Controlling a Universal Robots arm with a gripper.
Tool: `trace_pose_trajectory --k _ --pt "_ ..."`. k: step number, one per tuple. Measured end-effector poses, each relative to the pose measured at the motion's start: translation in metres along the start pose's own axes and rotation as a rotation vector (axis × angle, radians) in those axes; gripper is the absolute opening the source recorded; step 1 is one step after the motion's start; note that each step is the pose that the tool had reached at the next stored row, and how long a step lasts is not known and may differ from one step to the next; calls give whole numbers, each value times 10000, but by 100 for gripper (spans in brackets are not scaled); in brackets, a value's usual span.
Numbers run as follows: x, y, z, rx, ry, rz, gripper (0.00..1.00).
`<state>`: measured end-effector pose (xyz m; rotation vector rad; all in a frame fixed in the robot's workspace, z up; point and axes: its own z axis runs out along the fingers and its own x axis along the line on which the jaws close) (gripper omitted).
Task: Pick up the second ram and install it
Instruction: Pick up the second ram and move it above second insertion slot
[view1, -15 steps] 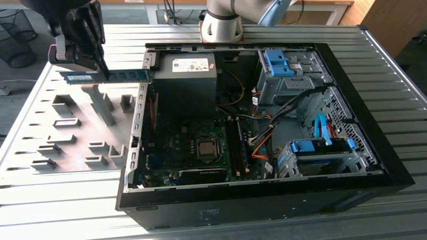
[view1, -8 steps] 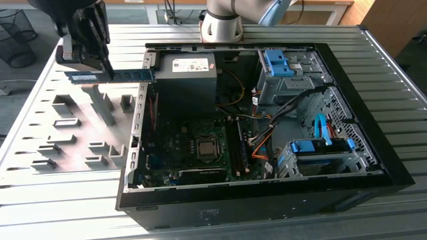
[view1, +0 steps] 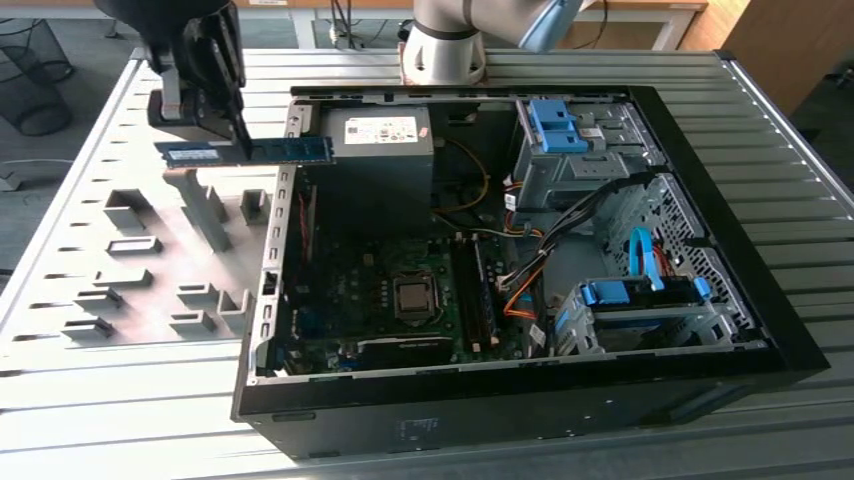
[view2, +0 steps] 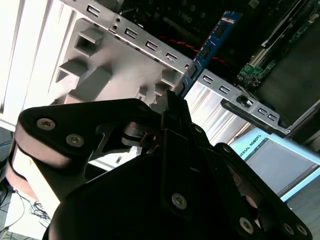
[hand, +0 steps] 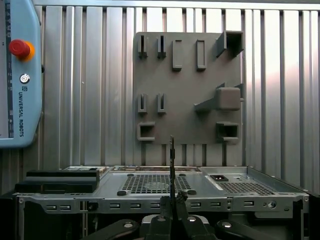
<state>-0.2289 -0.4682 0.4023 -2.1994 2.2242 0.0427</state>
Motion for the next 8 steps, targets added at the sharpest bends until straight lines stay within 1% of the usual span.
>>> trace_pose_trajectory --k 4,8 --pt "-1 -94 -1 -1 0 1 14" --pt "-2 -158 -1 0 0 0 14"
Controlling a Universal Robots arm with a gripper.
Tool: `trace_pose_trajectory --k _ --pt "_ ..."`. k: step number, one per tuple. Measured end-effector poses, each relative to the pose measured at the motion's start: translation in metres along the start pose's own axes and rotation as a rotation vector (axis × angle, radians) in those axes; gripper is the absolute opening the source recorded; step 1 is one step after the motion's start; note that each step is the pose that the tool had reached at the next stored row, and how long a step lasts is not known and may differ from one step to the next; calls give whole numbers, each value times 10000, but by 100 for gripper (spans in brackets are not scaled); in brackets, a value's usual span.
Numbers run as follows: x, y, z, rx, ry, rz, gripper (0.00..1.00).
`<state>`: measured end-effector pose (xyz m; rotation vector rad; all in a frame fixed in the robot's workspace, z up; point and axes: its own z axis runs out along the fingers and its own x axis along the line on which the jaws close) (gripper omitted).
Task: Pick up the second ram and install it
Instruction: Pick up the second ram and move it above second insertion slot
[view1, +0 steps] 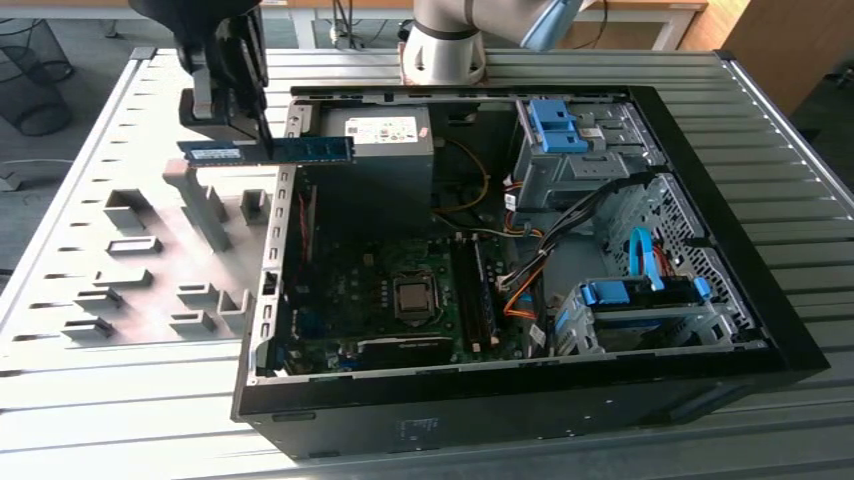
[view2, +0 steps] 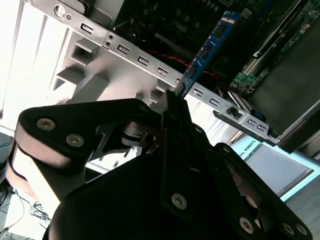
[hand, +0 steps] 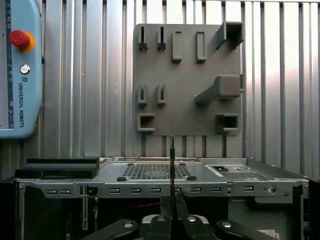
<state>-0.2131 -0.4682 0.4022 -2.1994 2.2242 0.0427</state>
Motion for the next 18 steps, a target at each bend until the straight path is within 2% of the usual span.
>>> trace_pose_trajectory --k 10,18 --pt "-1 -120 -2 0 1 0 14" --pt "-2 -182 -2 0 0 0 14"
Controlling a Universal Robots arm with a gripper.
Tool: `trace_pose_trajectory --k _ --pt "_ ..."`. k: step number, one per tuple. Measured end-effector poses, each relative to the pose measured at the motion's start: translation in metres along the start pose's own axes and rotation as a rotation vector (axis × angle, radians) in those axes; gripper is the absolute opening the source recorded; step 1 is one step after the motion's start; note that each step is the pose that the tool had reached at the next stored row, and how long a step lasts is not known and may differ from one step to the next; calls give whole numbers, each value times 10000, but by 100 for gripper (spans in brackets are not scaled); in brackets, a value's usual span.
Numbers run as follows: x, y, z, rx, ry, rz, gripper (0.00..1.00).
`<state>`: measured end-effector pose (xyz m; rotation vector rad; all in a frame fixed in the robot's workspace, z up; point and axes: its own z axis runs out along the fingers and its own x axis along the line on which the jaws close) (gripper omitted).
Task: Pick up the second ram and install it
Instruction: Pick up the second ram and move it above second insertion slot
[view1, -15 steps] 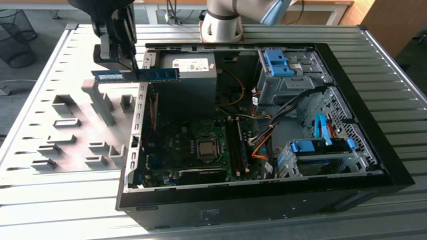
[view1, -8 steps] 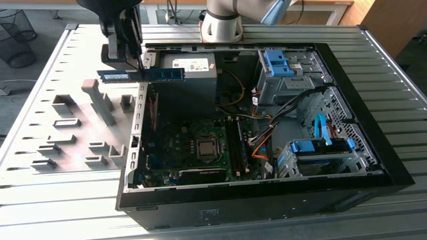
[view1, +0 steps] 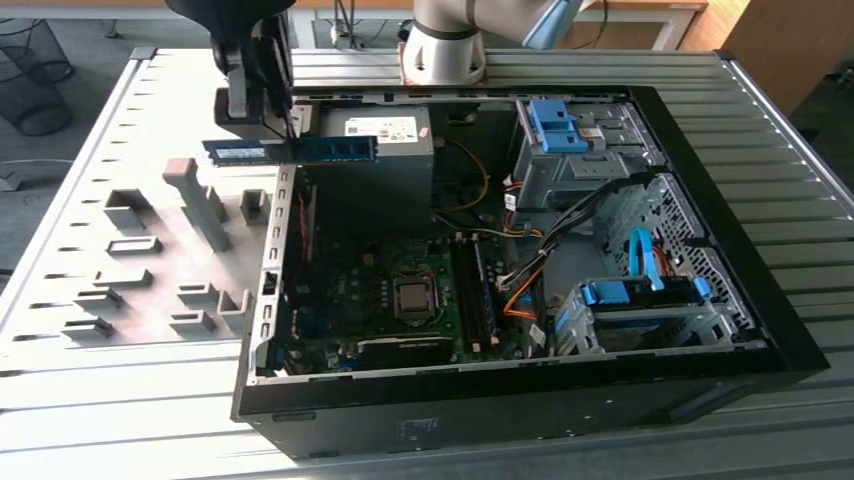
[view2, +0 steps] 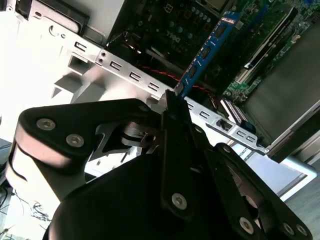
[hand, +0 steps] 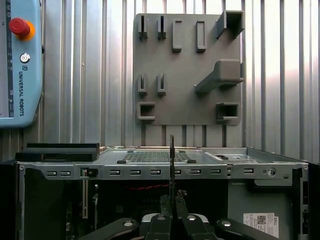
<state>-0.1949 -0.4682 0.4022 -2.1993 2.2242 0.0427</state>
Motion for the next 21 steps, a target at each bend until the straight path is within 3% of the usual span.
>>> trace_pose_trajectory --k 21 --pt "-3 -219 -2 0 0 0 14"
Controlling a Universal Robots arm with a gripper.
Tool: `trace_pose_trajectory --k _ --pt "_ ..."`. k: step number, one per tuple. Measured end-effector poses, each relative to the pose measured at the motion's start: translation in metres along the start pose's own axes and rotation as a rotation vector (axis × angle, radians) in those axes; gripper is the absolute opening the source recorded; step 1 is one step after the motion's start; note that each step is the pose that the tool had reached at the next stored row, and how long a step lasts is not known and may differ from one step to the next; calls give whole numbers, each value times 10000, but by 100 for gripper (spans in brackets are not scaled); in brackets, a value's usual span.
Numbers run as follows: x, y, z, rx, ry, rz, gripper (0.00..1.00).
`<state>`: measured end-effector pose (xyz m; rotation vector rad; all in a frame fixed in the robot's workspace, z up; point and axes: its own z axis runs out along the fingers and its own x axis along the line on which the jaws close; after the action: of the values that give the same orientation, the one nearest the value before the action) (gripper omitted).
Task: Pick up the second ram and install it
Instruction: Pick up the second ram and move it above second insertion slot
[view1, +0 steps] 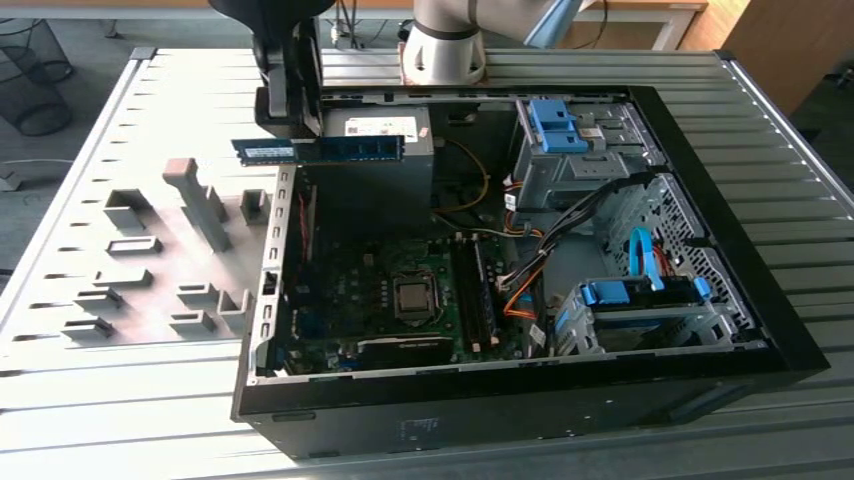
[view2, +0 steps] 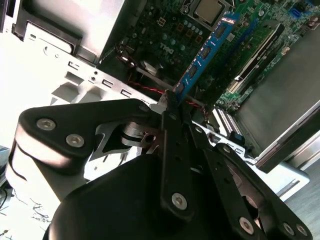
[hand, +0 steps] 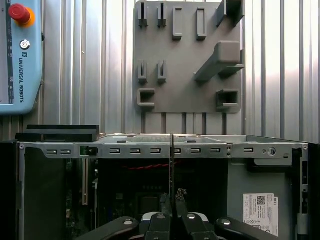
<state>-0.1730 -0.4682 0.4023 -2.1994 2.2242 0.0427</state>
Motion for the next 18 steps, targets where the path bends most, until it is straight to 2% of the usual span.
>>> trace_pose_trajectory --k 18 --pt "-1 -131 -2 -1 1 1 14"
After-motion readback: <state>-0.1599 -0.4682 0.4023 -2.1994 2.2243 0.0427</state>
